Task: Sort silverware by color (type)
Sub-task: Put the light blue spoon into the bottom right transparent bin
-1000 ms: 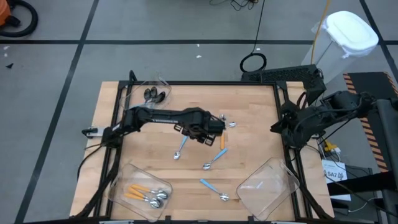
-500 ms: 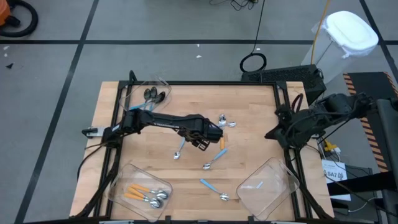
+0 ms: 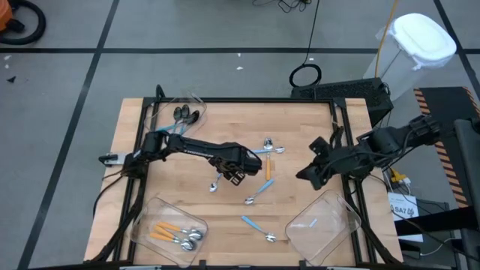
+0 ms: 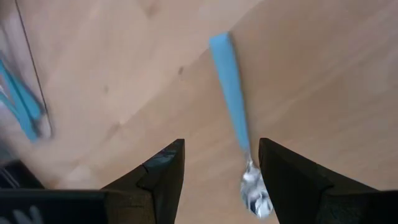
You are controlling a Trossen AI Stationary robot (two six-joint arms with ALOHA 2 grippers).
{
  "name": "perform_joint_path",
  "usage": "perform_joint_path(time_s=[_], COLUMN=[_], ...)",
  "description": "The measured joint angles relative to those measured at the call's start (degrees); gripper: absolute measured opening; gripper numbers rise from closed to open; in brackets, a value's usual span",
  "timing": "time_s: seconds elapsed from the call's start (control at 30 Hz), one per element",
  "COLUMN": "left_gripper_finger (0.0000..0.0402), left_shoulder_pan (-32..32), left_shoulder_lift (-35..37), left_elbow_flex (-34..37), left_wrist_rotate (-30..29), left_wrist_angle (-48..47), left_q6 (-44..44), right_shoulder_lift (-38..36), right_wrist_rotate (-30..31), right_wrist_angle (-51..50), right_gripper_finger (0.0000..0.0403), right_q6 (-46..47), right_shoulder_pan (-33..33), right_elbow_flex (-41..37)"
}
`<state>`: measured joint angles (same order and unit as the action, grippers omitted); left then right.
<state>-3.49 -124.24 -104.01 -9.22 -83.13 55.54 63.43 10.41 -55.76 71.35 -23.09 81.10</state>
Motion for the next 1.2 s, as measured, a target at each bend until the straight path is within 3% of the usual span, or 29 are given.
perform_joint_path(time_s=[0.1, 0.3, 0.43, 0.53, 0.77, 1.2], left_gripper_finger=[0.0205, 0.0205, 0.0205, 0.0205, 0.0204, 0.0204], left_shoulder_pan=[-0.58, -0.29, -0.62, -0.69, 0.03, -0.98], left_shoulder_lift=[4.20, 12.85, 15.83, 15.95, 15.87, 12.65], left_elbow_flex=[4.47, 16.34, 20.53, 22.69, 29.48, 30.08], left_wrist_rotate=[0.16, 2.38, 3.27, 3.22, 5.23, 4.28], left_wrist_angle=[2.15, 17.61, 20.24, 20.50, 31.38, 33.43], left_q6=[0.61, 1.61, 1.72, 0.70, 4.50, 5.75], right_shoulder_lift=[2.11, 5.45, 6.84, 7.27, 7.54, 7.53], right_wrist_rotate=[0.17, 1.62, 1.42, 1.47, 3.43, 3.22], right_wrist_angle=[2.15, 4.75, 8.63, 11.29, 11.63, 9.59], right_gripper_finger=[0.0066, 0.0066, 0.0066, 0.0066, 0.0066, 0.0066], right_q6=[0.01, 0.02, 0.02, 0.48, -0.72, -8.90], right_shoulder_pan=[-0.70, -1.03, -1.03, -1.03, -0.82, -0.20], right_elbow_flex=[0.00, 0.02, 0.00, 0.00, 0.00, 0.00])
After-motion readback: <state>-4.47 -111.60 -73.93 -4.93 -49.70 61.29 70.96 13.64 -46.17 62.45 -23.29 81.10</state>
